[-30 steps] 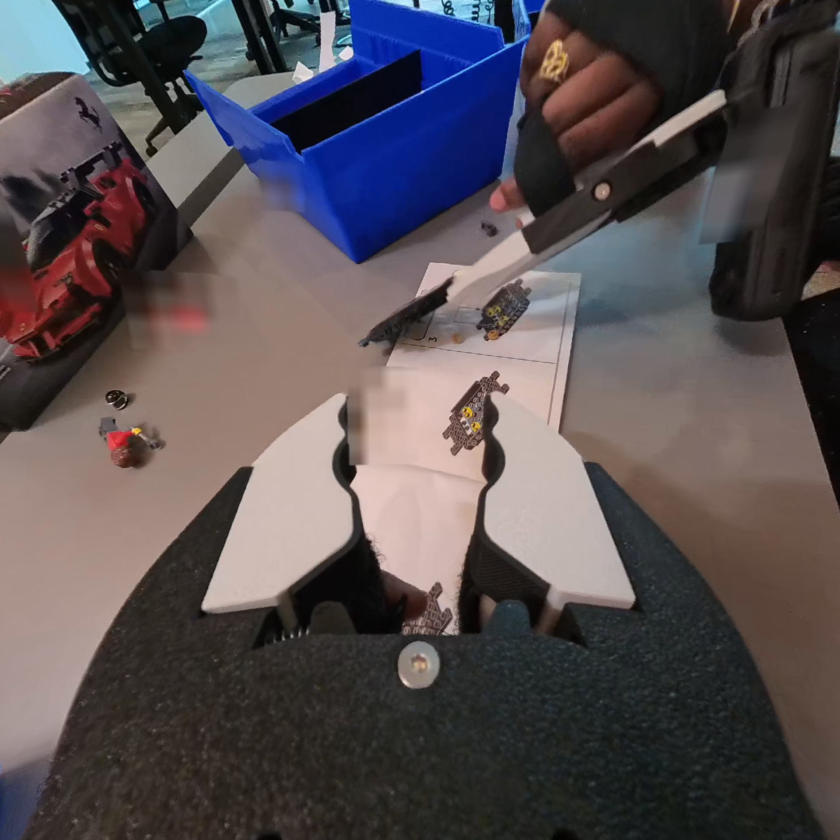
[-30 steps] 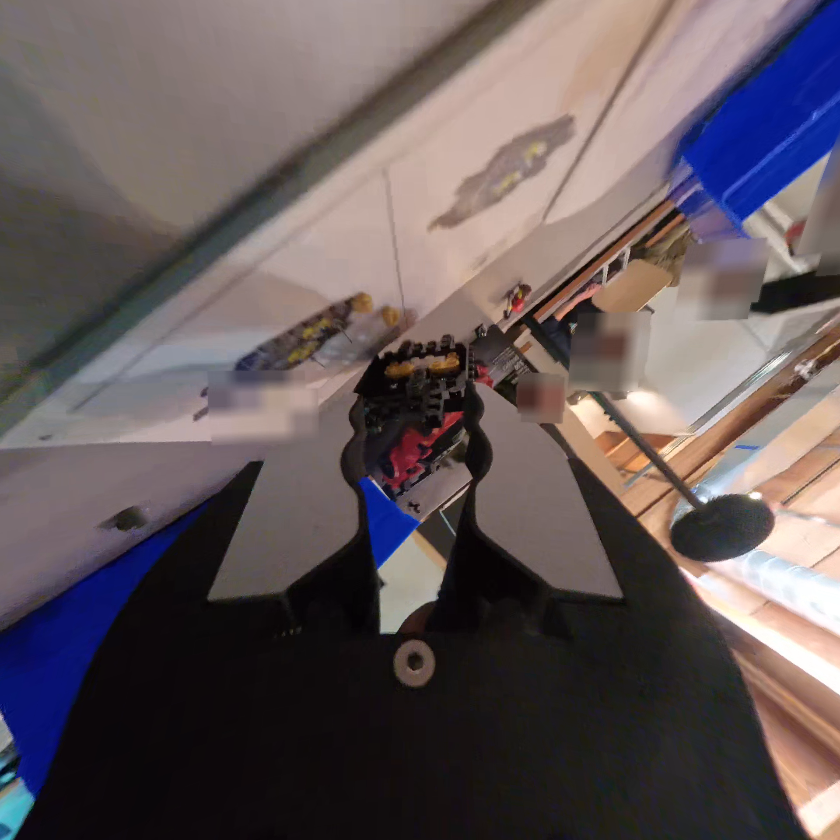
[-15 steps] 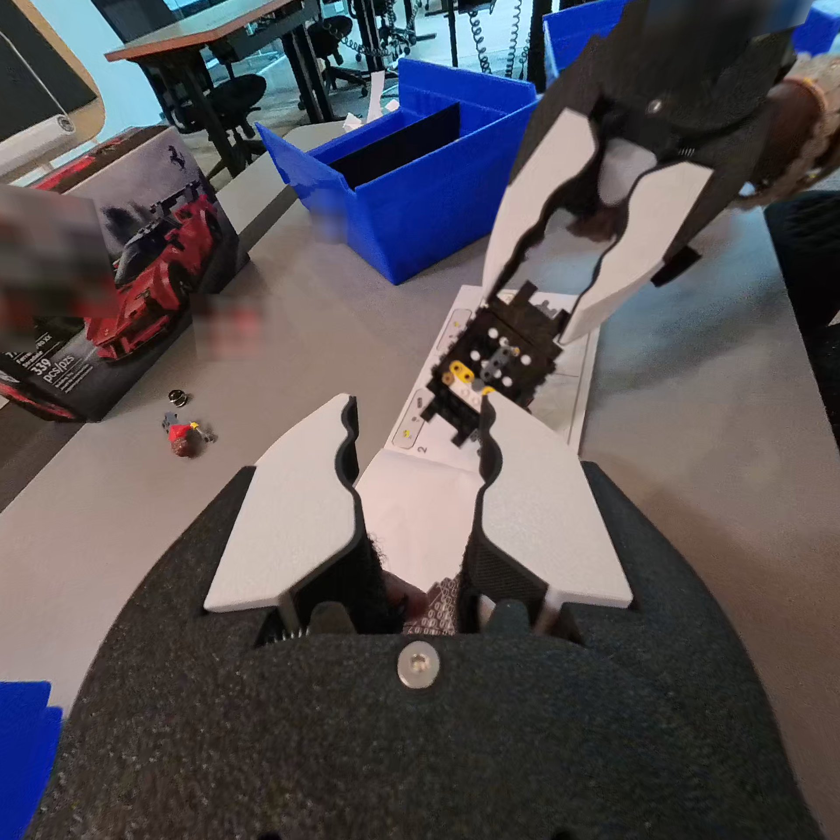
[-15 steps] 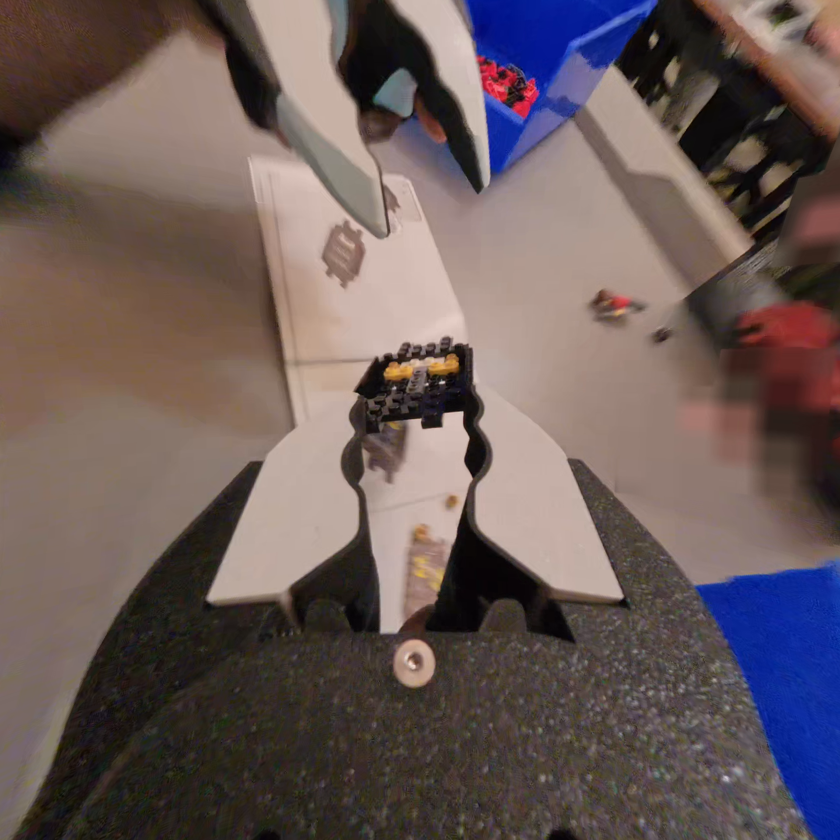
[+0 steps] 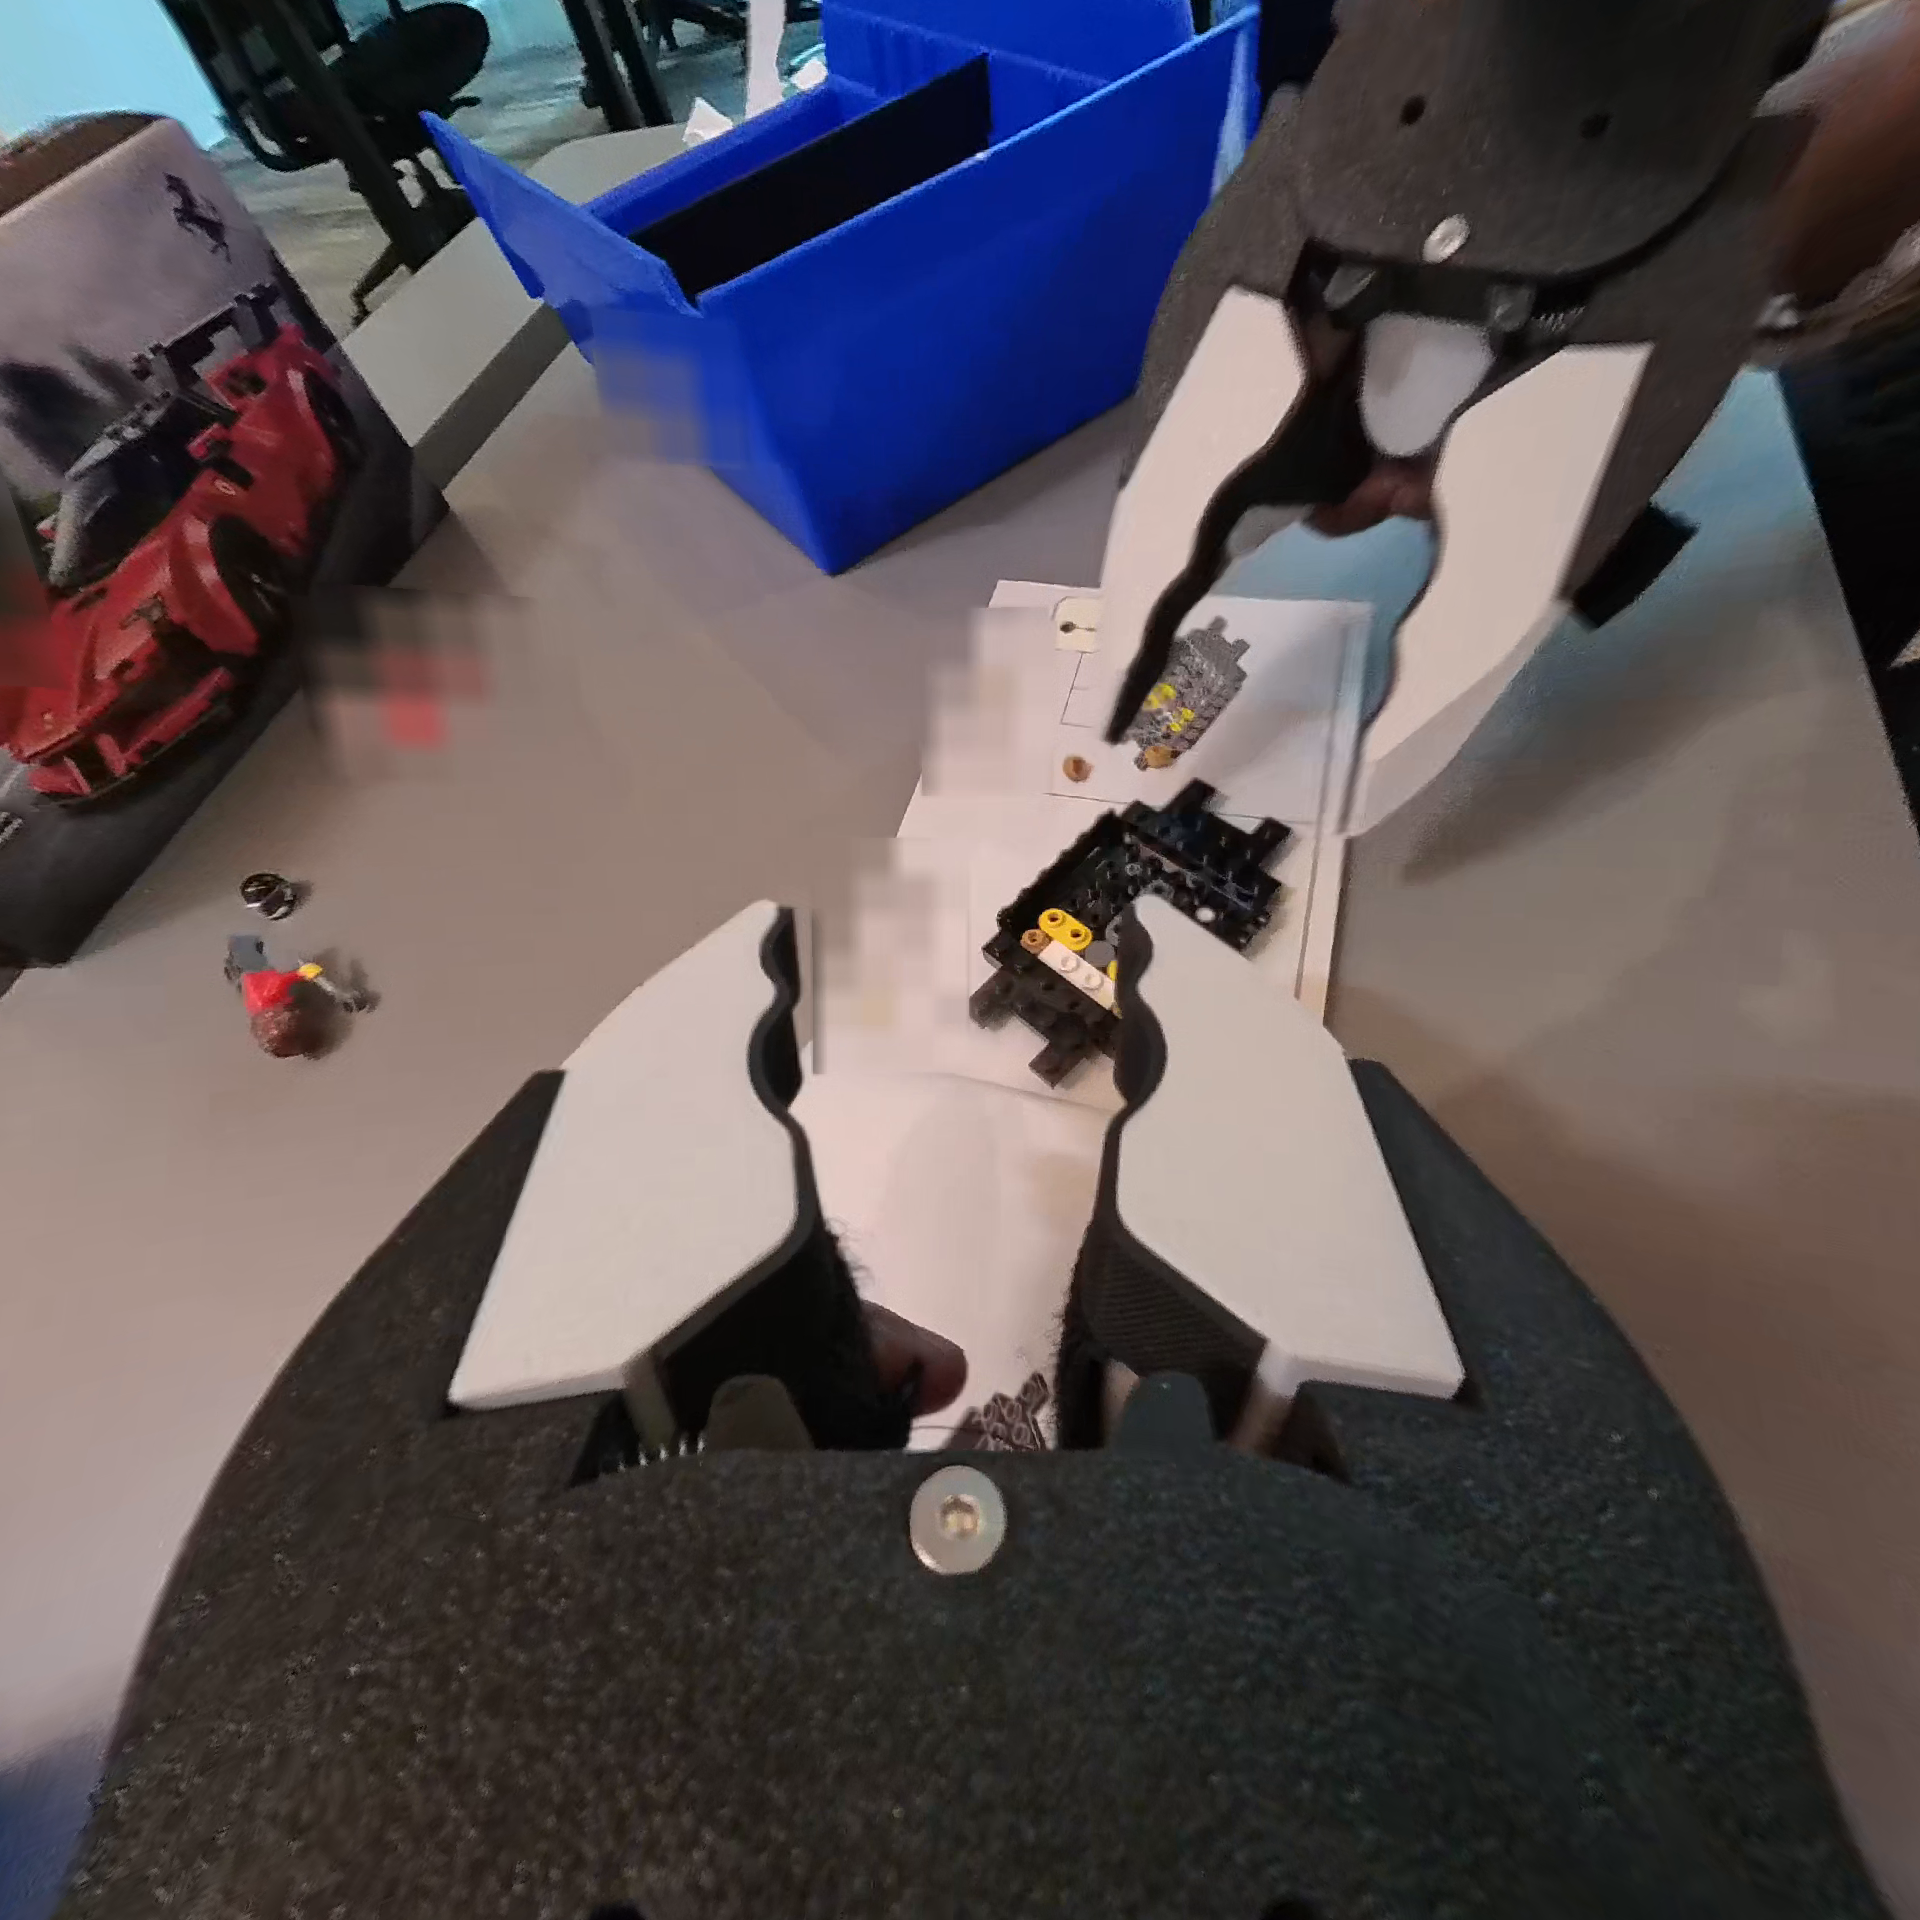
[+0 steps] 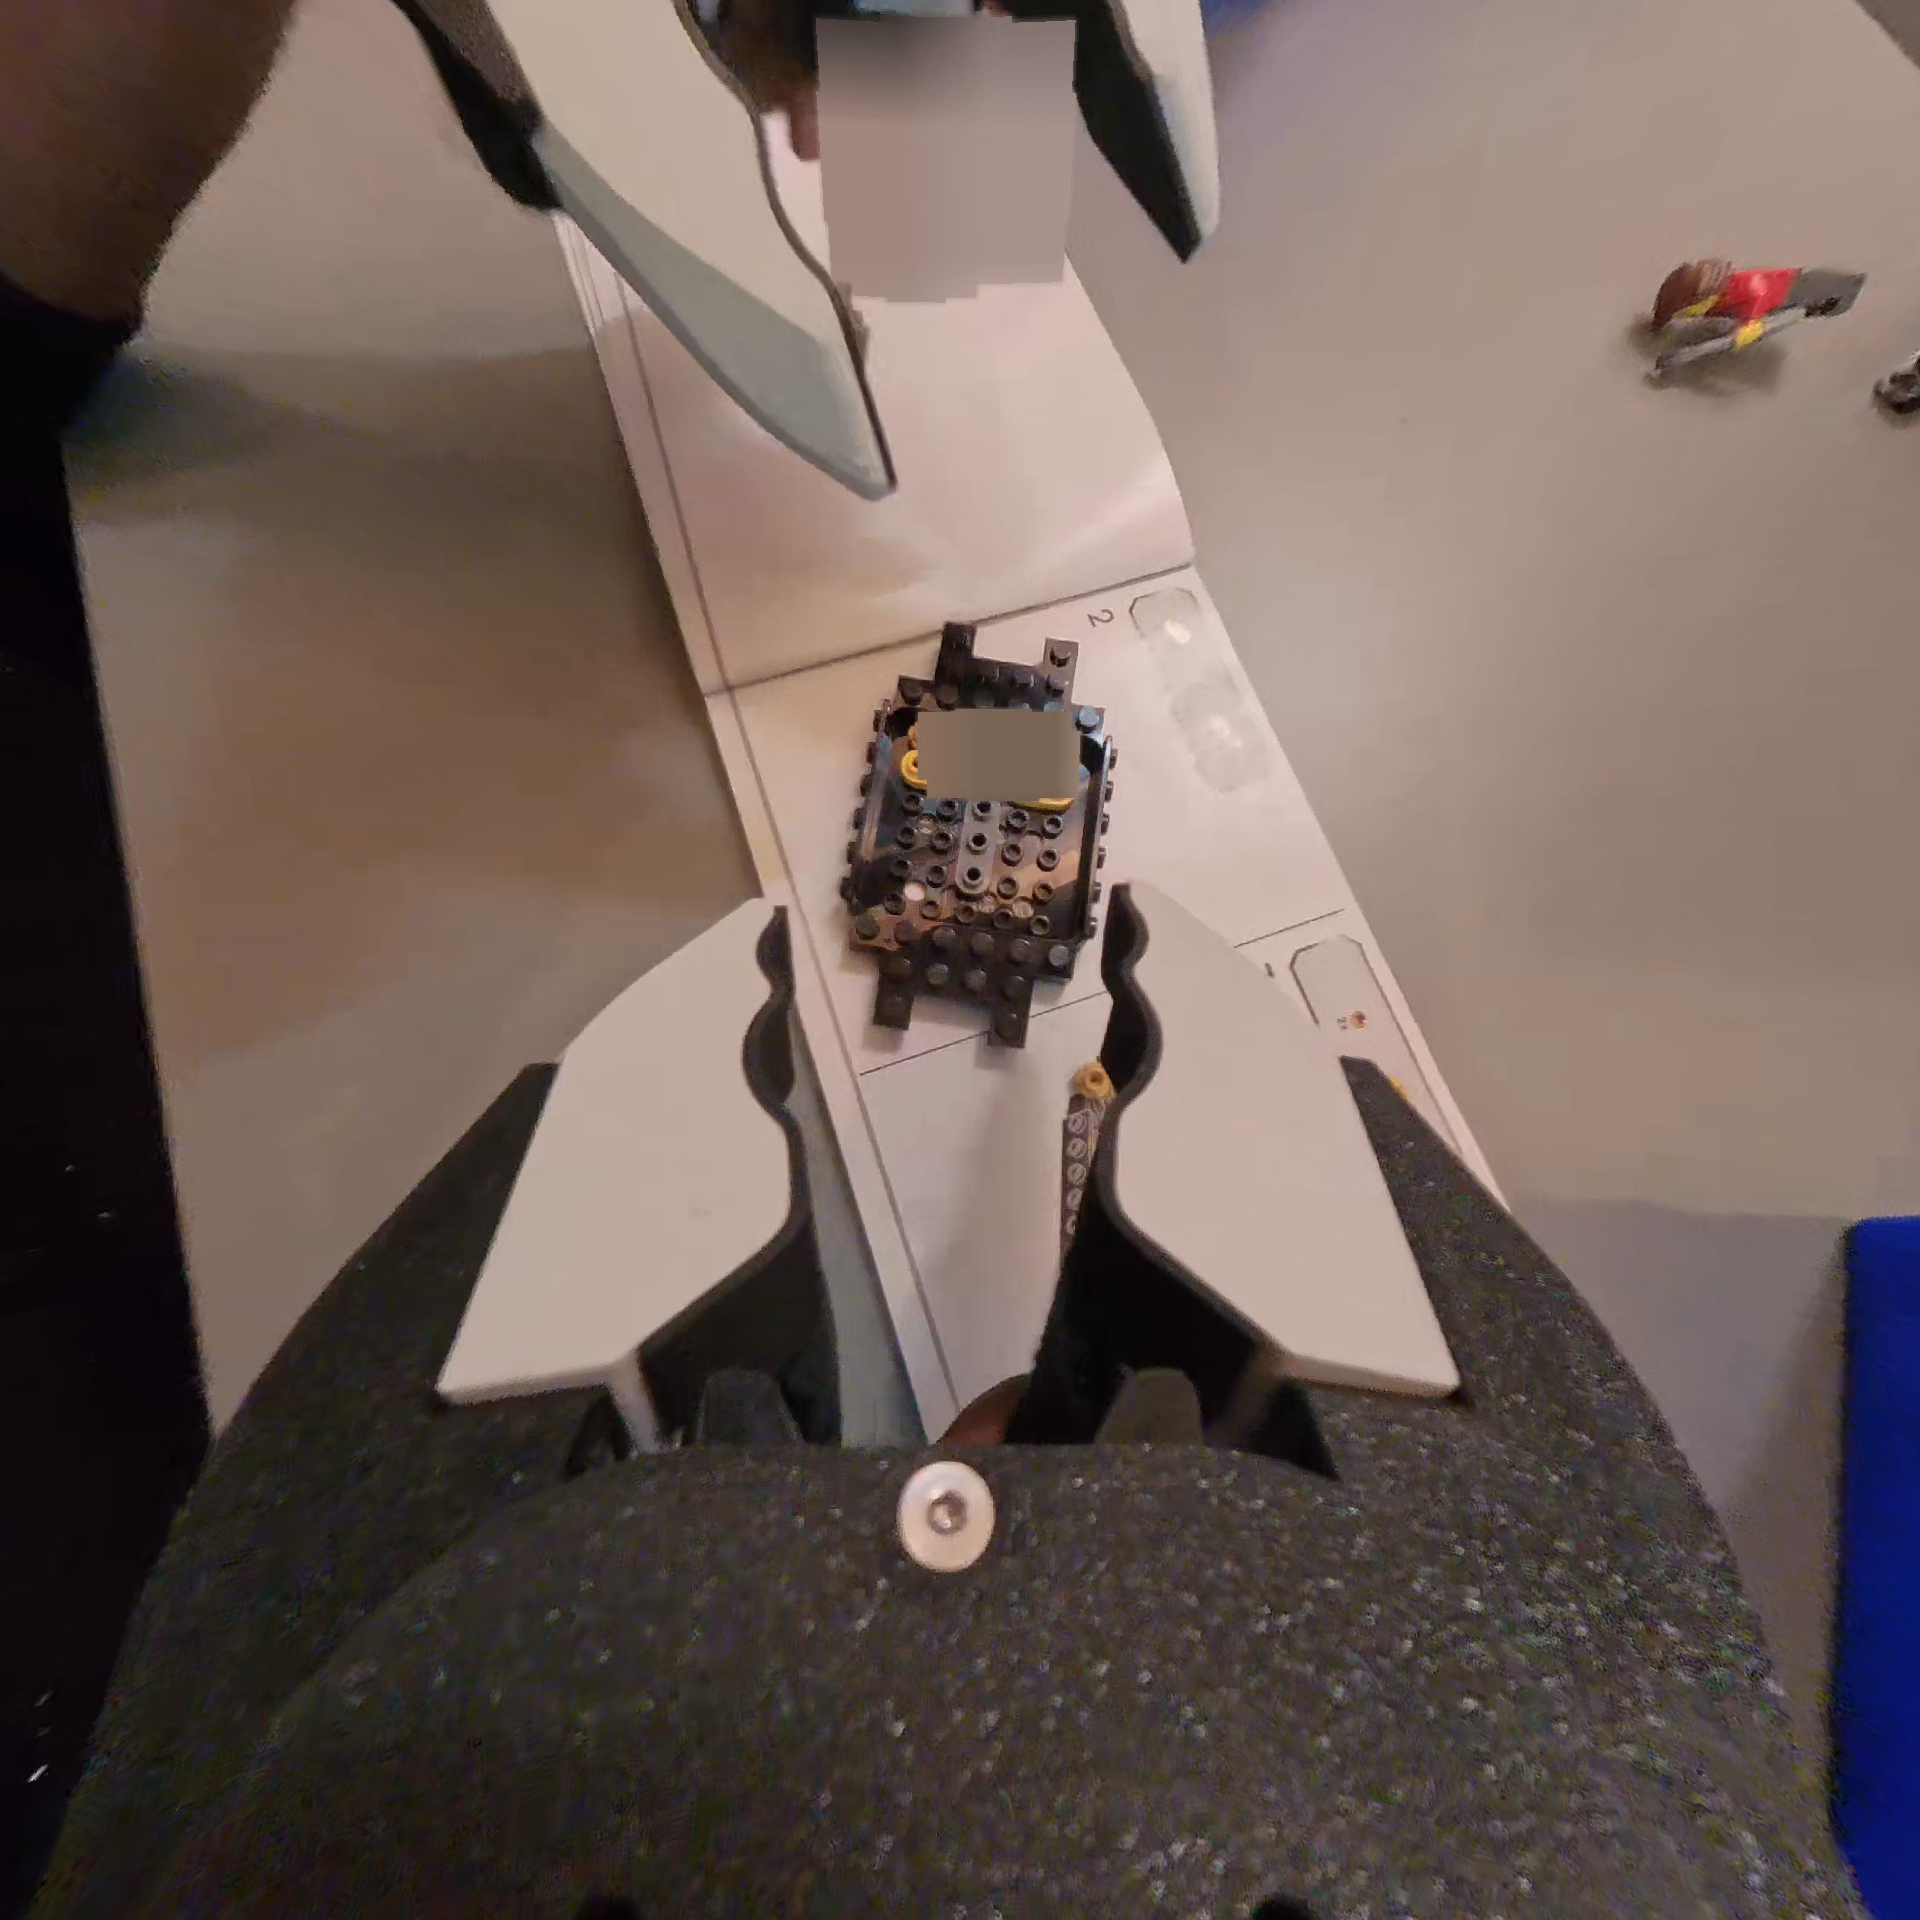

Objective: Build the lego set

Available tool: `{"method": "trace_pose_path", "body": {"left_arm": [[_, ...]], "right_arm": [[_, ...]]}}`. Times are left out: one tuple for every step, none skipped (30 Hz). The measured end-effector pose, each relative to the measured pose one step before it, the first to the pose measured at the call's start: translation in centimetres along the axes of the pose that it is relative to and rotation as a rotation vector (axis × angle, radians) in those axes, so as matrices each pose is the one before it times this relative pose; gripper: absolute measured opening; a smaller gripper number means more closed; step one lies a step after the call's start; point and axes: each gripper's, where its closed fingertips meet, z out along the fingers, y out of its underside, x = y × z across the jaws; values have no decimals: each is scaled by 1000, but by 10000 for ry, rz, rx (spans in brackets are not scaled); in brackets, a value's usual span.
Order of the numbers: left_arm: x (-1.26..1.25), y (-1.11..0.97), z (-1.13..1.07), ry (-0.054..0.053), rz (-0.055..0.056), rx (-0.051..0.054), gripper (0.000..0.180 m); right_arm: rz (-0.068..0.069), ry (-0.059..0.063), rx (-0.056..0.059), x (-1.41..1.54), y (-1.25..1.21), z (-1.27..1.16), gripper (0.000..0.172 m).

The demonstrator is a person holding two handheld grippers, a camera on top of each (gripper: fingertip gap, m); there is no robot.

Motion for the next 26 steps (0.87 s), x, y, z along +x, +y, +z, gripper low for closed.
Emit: {"method": "trace_pose_path", "body": {"left_arm": [[-529, -159, -7, -385, -38, 47, 67], [-1088, -162, -31, -711, -150, 9, 80], [-1491, -72, -100, -938, -347, -66, 90], [-1370, -185, -60, -817, -483, 20, 100], [-650, -382, -15, -316, -467, 183, 112], [-200, -546, -54, -38, -393, 329, 123], [-9, -595, -141, 77, -297, 379, 127], [94, -525, -176, 182, -300, 334, 126], [316, -478, -249, 366, -233, 324, 111], [548, -691, -516, 506, 119, 530, 45], [227, -1067, -546, 169, 215, 864, 0], [-829, -680, -379, -546, -217, 484, 0], [-499, 65, -197, -217, -26, -130, 0], [-276, 247, -126, -98, 216, -212, 0], [-176, 223, -107, -65, 186, -136, 3], [-324, 156, -52, -158, -10, -107, 21], [-255, 63, -1, -104, -128, -63, 15], [-122, 22, -23, -2, -103, -81, 8], [-10, -198, -291, 28, 192, 35, 2], [25, -618, -266, -56, 131, 368, 0], [42, -289, -88, 8, -52, 21, 0], [-132, -13, 36, -103, -60, -187, 0], [-145, -35, 96, -164, 71, -115, 0], [-248, -172, 134, -282, 83, 29, 1], [-225, -343, 148, -314, 93, 184, 10], [78, -375, 142, -122, 165, 247, 18]], "right_arm": [[-6, -118, 168, -202, -625, -885, 58], [31, 13, 197, 52, -835, -1286, 61], [-14, 224, 237, 489, -1048, -1685, 67], [-10, 486, 273, 1083, -1252, -2015, 78], [-10, 506, 234, 1423, -1308, -2143, 90], [55, 398, 89, 1616, -1189, -2121, 102], [106, 211, -81, 1612, -921, -2018, 105], [-62, -45, -111, 1366, -747, -1959, 87], [-412, -295, -27, 1010, -561, -1903, 34], [-442, -24, 32, 1389, -455, -1598, 0], [-140, 415, -246, 2098, 53, -1160, 0], [-184, 267, -443, 1935, 558, -680, 0], [-234, 54, -384, 1520, 792, -205, 0], [-55, -196, -316, 1098, 960, 230, 0], [127, -378, -331, 823, 1128, 628, 21], [142, -339, -453, 860, 1387, 914, 16], [-17, -237, -506, 944, 1611, 1059, 12], [-346, -461, -517, 474, 1715, 1098, 7], [-520, -544, -572, 105, 1724, 1180, 0], [-538, -361, -865, 171, 1906, 1272, 0], [-698, -246, -975, 111, 1828, 1373, 0], [-838, -253, -825, -80, 1388, 1493, 0], [-800, -141, -501, 53, 763, 1493, 2], [-687, 6, -362, 367, 506, 1385, 9], [-625, -232, -337, 191, 479, 1197, 13], [-452, -243, -239, 332, 365, 979, 13]]}}
